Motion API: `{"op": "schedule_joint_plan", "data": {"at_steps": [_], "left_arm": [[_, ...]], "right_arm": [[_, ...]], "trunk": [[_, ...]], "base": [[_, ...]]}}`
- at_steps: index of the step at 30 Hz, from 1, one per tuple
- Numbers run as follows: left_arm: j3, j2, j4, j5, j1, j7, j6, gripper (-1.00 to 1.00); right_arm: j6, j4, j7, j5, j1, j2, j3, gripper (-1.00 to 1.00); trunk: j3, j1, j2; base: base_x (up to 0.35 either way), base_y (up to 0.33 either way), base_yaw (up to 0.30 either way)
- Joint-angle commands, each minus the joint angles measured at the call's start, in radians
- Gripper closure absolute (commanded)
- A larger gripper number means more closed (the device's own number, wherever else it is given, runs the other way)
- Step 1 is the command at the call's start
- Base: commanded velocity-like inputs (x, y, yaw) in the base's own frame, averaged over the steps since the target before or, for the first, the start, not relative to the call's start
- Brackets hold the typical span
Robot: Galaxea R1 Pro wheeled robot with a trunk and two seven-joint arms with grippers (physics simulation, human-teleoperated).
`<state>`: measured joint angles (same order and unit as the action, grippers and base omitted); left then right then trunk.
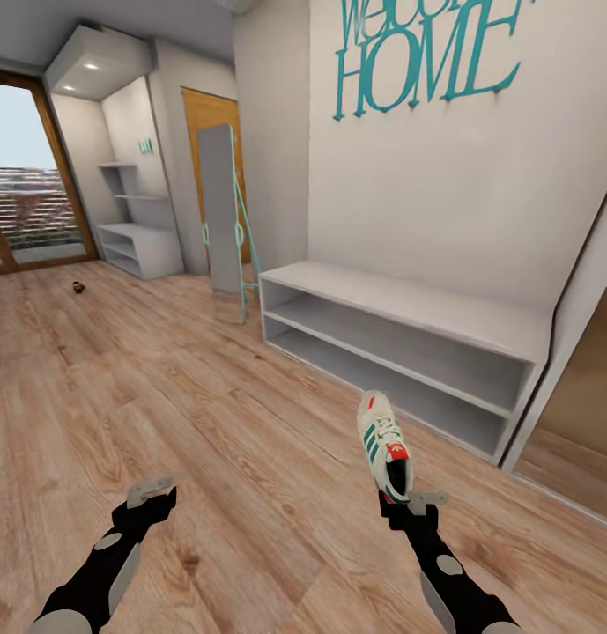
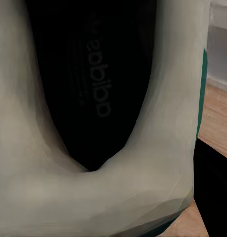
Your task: Pick up the two gym shoes and the two sandals from the corridor floor and place them onto the hallstand (shoe rack) in the corridor, making sure they are on the rack and not on the floor. Arrange them so the two gym shoes are next to each other and the two sandals are next to each other.
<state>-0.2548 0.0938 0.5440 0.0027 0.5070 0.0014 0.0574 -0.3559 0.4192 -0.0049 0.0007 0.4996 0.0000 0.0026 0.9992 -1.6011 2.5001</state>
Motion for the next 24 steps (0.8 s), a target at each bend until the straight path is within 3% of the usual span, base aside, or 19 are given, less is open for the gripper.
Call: {"op": "schedule_joint_plan", "data": {"at_steps": [1, 24], "left_arm": [[-0.001, 0.0, -0.001, 0.0, 0.001, 0.0, 0.003, -1.0], [-0.001, -0.002, -0.002, 0.001, 0.001, 0.0, 0.002, -1.0]], "right_arm": [[-0.003, 0.0, -0.001, 0.0, 0.0, 0.0, 0.0, 1.0], [-0.003, 0.0, -0.001, 0.0, 0.0, 0.0, 0.0, 1.0]], "trunk": [[0.001, 0.0, 0.0], [-0.007, 0.0, 0.0]], "base": [[0.0, 0.0, 0.294], [0.014, 0.0, 0.294]]}}
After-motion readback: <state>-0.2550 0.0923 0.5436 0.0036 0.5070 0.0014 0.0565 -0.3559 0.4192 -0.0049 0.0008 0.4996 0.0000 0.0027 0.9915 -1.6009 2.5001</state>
